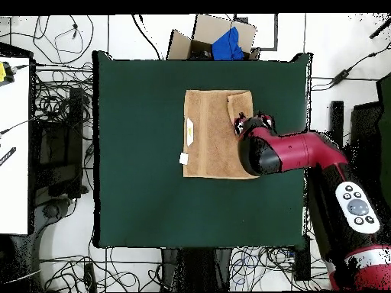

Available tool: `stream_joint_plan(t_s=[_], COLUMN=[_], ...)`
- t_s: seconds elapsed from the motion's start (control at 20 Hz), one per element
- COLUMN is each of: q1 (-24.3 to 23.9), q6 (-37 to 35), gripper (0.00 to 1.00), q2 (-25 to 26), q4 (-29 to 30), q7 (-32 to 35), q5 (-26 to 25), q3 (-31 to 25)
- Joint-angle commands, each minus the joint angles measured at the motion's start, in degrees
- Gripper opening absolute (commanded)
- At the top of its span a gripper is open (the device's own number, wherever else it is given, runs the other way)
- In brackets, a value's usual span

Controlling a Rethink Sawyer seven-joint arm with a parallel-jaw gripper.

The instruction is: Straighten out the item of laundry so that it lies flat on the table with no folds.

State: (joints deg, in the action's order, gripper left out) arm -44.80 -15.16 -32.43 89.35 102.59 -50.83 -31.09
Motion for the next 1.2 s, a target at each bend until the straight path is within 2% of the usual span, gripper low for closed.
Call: stream_joint_plan(t_s=[0.05,0.65,0.9,1.2], q1=[1.05,1.39,5.36,8.47], q6=[0.21,5.76,10.38,16.24], gripper=[1.0,1.0,1.0,1.0], q2=[0.66,4.33,5.44,7.41], q4=[4.77,7.07,5.31,2.54], q7=[2.4,7.51,10.31,9.73], q5=[-0.28,0.87,0.06,0.85], q3=[2.83,3.29,7.84,11.92])
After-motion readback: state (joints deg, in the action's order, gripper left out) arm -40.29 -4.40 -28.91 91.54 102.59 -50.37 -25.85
